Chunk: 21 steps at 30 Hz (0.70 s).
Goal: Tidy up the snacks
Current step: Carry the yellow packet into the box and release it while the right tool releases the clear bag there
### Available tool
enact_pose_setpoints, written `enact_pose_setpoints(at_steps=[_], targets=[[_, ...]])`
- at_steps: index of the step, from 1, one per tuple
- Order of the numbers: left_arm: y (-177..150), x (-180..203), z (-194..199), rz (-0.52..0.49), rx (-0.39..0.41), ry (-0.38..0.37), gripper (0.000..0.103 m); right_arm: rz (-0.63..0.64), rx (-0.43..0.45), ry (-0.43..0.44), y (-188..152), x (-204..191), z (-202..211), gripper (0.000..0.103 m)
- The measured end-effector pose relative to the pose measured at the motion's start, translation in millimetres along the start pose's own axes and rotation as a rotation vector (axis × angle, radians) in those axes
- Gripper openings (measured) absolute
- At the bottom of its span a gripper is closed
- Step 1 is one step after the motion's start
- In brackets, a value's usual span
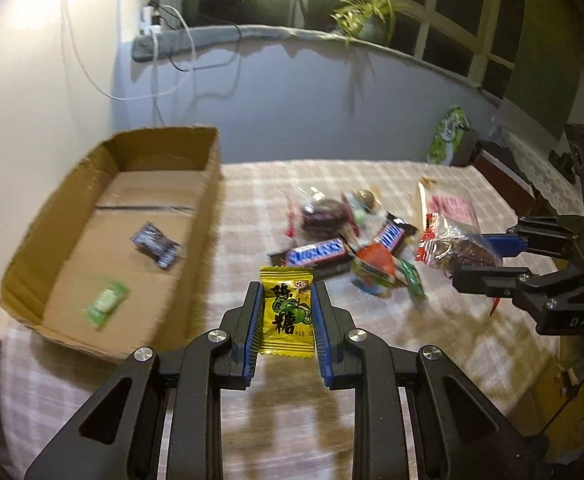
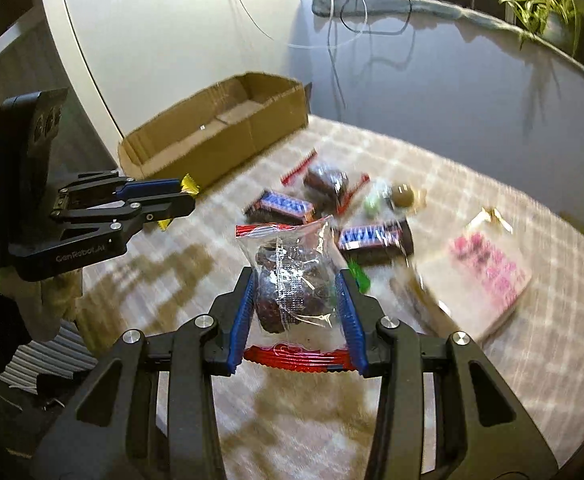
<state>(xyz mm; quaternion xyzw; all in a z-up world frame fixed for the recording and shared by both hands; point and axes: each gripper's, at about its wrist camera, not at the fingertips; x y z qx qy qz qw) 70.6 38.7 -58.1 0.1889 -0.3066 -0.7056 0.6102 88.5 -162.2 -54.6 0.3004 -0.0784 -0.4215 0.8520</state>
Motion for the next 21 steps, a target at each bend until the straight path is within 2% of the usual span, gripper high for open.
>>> enact_pose_setpoints(at_steps=[10, 21], targets=[[14.6, -43.9, 17.1, 0.052, 0.056, 0.08, 0.022, 0.053, 0.055, 0.026, 51.5, -20.7, -11.0, 0.042], [21.0, -82.2, 22.3, 0.096, 0.079, 0.139, 0.022, 0.106, 0.08, 0.067, 107.9, -51.3, -45.9, 0.042]])
Point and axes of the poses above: each gripper's, at about its wrist camera, not at the fingertips, and z roughly against the way its jaws point, x to its right, y to its top, and after that the axes turned 3 degrees about -x, right-handed
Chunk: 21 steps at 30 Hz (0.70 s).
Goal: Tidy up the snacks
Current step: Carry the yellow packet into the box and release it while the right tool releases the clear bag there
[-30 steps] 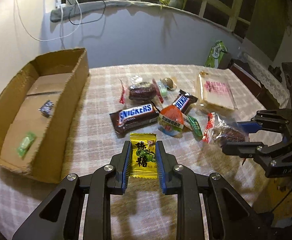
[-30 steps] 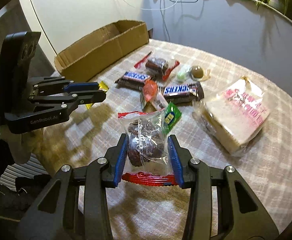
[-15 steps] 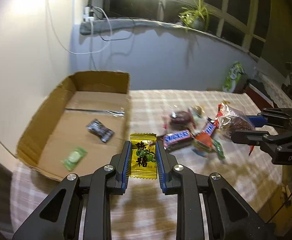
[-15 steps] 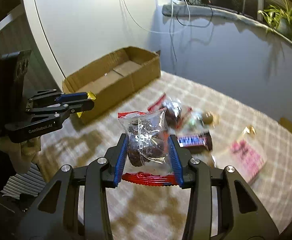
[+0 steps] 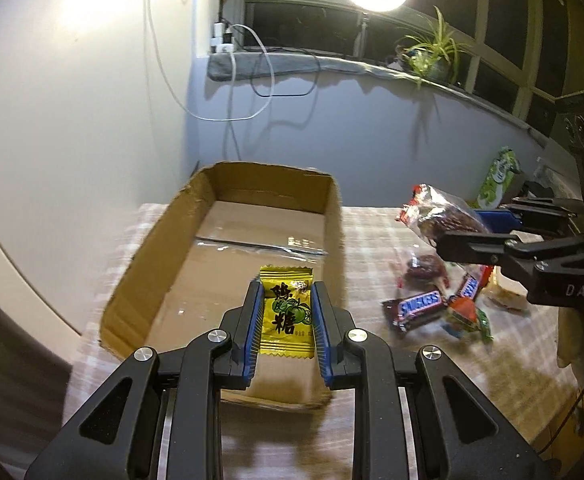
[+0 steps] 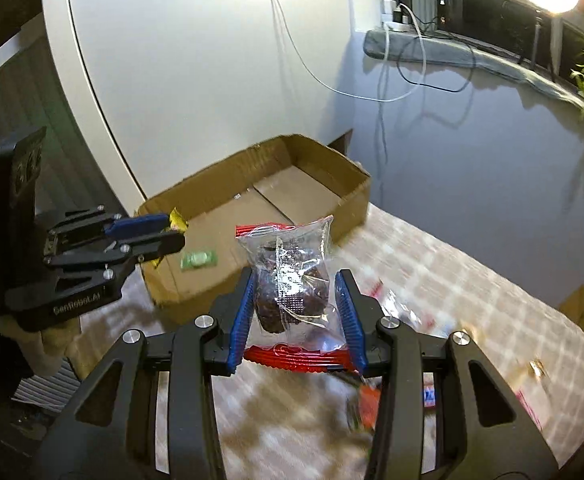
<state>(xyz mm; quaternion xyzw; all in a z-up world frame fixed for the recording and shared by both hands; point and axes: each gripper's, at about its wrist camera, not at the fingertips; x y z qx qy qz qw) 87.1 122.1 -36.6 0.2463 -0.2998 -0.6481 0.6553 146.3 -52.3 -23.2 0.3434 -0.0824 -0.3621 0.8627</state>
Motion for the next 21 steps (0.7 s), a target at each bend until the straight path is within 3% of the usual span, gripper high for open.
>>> enact_pose_setpoints(at_steps=[10, 21], targets=[[5.2, -27.3, -4.8, 0.028, 0.004, 0.034, 0.022, 0.036, -0.016, 0.023, 40.6, -21.2, -46.6, 0.042], [10.0, -40.8, -18.0, 0.04, -0.008, 0.049, 0.022, 0.06, -0.058, 0.031, 61.2, -29.3, -90.9, 0.042]])
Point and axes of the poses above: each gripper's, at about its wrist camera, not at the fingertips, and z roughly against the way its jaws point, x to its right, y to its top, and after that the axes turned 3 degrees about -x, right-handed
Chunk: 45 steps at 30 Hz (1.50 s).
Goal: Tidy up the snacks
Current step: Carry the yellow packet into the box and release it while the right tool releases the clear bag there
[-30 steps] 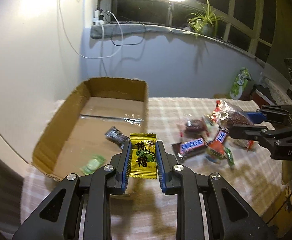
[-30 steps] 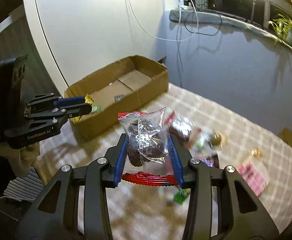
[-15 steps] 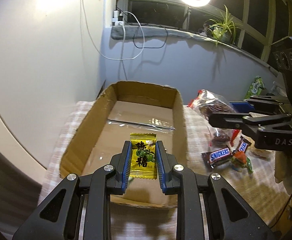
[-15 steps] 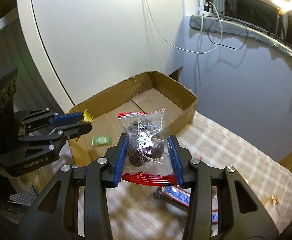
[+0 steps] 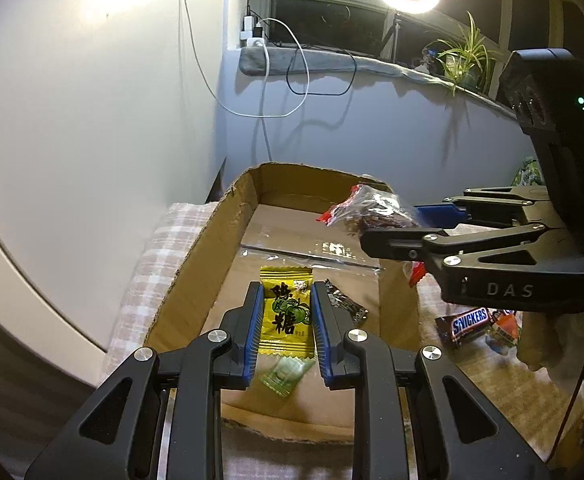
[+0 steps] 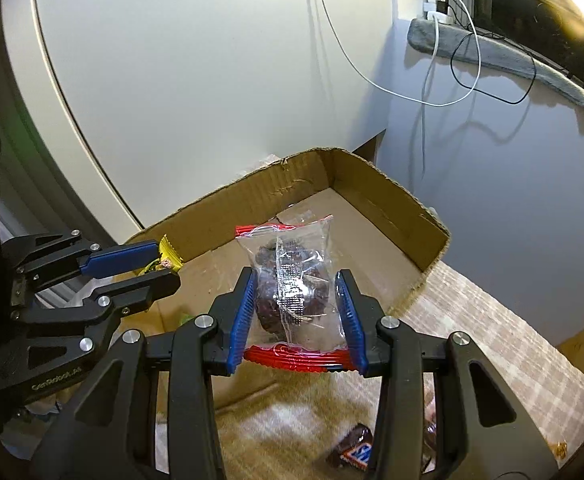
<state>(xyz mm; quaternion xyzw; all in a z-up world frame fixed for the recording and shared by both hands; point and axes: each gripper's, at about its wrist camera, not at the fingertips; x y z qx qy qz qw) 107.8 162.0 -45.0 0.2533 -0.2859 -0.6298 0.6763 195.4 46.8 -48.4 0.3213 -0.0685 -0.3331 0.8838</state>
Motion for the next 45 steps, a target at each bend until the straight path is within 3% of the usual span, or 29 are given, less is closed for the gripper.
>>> enact_pose_setpoints(at_steps=[16, 18, 19, 20, 45], targets=[[4.2, -2.3, -12.3, 0.012, -0.017, 0.013, 0.023, 0.004, -0.024, -0.002, 6.7, 5.3, -18.2, 0.042], [4.6, -3.2, -13.1, 0.019, -0.018, 0.018, 0.029, 0.006, -0.022, -0.007, 6.4, 4.9, -17.9, 0.052], [4.4, -3.3, -12.9, 0.019, -0.016, 0.021, 0.031, 0.008, -0.021, -0.014, 6.0, 4.6, -16.9, 0.065], [4.3, -3.1, -12.8, 0.017, -0.016, 0.025, 0.032, 0.01, -0.009, -0.02, 5.6, 4.3, -14.8, 0.07], [3.1, 29.2, 19.3, -0.034, 0.034, 0.021, 0.034, -0.007, 0.055, -0.057, -9.1, 9.2, 35.6, 0.07]])
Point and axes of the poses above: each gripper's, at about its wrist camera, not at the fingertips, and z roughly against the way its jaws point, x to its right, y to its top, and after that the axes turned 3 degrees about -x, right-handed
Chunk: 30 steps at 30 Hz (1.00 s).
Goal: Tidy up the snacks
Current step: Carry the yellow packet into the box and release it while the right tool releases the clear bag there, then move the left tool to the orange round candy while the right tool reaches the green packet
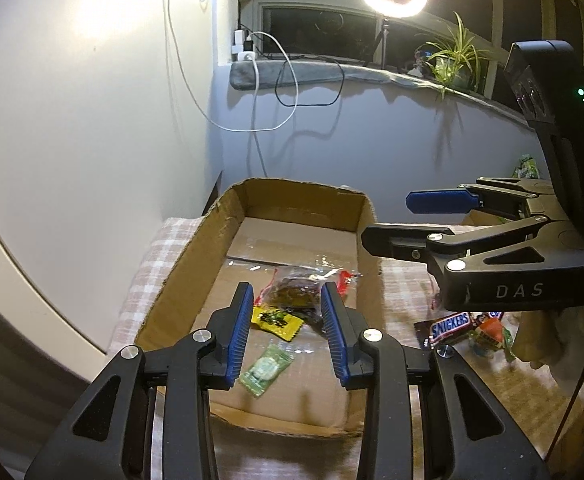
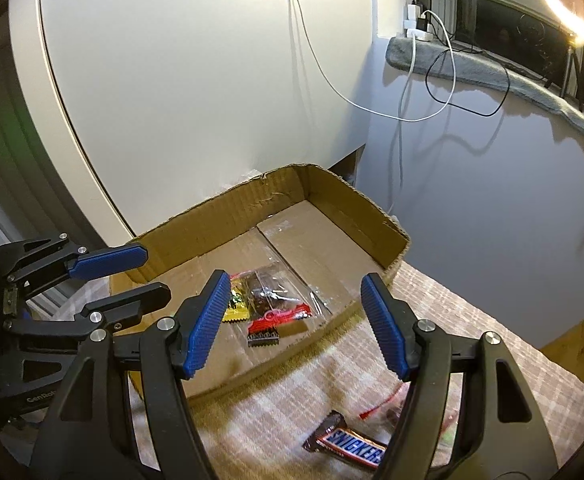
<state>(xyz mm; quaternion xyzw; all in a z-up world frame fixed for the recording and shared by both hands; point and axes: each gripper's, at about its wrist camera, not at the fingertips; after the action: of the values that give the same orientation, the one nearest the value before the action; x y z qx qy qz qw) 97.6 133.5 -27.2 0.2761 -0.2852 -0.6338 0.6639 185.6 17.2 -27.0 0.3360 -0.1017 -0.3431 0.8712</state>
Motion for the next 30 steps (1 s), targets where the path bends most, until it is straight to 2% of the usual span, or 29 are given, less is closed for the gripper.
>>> enact_pose_setpoints(at_steps=[3, 5, 9, 11, 13, 16, 23, 30], targets=[[-1.1, 6.8, 5.0, -0.009, 0.006, -0.003, 0.034, -0.004, 0.007, -0.01, -4.8, 2.9, 8.2, 0.075], [-1.5, 11.2, 8.3, -0.014, 0.008, -0.008, 0.034, -0.006, 0.019, -0.018, -8.2, 5.1, 14.3, 0.083], [-1.4, 20.0, 13.3, -0.025, 0.012, -0.015, 0.034, -0.016, 0.027, -0.04, -16.9, 12.3, 27.3, 0.085], [-1.7, 24.9, 15.7, -0.03, 0.014, -0.02, 0.035, -0.024, 0.032, -0.06, -23.1, 18.3, 35.3, 0.093], [-2.6, 31.2, 18.4, -0.038, 0.024, -0.022, 0.056, -0.031, 0.04, -0.077, -29.3, 23.7, 43.0, 0.096], [-2.8, 38.7, 21.0, -0.044, 0.034, -0.032, 0.064, -0.047, 0.045, -0.098, -40.4, 33.7, 56.5, 0.096], [-8.1, 62.0, 18.0, -0.07, 0.02, -0.07, 0.064, -0.095, 0.052, -0.15, -75.0, 62.5, 91.9, 0.096], [-20.2, 89.0, 6.5, -0.094, -0.022, -0.132, 0.064, -0.13, 0.023, -0.179, -119.3, 84.2, 116.8, 0.096]])
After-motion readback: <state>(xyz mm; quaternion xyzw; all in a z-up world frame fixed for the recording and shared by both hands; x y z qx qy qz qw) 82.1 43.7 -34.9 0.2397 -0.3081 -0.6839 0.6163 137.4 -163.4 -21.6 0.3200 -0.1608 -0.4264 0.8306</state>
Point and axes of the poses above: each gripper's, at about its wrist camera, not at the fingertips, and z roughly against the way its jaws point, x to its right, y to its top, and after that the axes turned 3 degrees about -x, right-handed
